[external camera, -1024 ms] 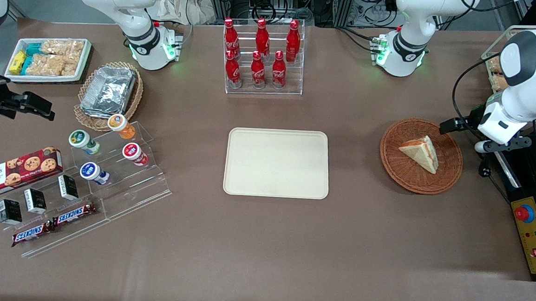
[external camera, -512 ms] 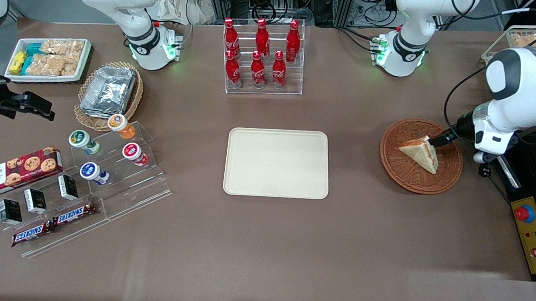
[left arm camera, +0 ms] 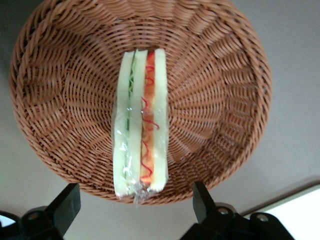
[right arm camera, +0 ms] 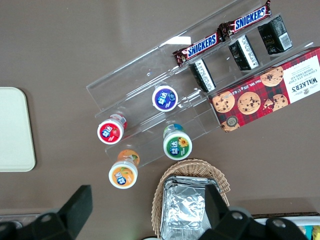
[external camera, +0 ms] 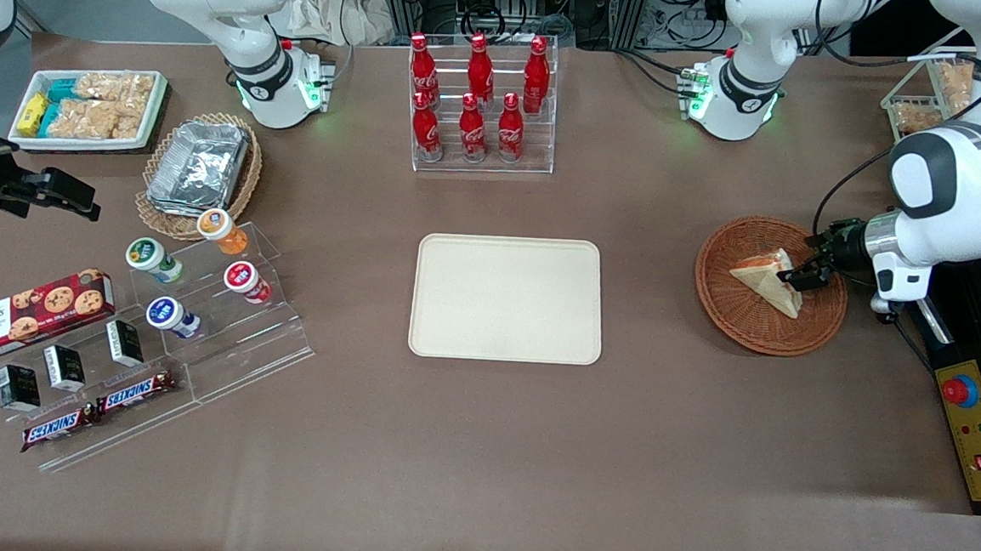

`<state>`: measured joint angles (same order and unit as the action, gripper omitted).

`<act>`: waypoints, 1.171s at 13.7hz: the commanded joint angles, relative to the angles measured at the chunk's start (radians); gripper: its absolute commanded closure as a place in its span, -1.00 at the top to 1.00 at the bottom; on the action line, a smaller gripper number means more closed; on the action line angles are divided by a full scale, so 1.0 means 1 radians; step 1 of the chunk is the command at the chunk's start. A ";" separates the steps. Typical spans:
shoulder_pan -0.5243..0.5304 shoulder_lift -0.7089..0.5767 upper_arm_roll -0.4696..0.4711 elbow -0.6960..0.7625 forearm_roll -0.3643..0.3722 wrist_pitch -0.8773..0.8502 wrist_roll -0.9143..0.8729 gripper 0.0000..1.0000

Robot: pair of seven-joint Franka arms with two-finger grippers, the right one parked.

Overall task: Place sandwich from basket to tray
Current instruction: 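Lower the open left gripper over the wrapped sandwich in the basket, then close the left gripper on the wrapped sandwich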

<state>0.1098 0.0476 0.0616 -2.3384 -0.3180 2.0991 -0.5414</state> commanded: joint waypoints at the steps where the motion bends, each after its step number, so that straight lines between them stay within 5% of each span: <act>1: 0.007 0.034 -0.008 0.001 -0.044 0.027 -0.011 1.00; 12: -0.007 0.147 -0.029 -0.081 -0.130 0.225 0.000 0.95; 15: -0.006 0.150 -0.048 -0.076 -0.131 0.222 0.000 0.53; 16: -0.007 0.152 -0.051 -0.073 -0.130 0.222 0.001 0.16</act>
<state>0.1077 0.2008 0.0189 -2.4116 -0.4327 2.3047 -0.5412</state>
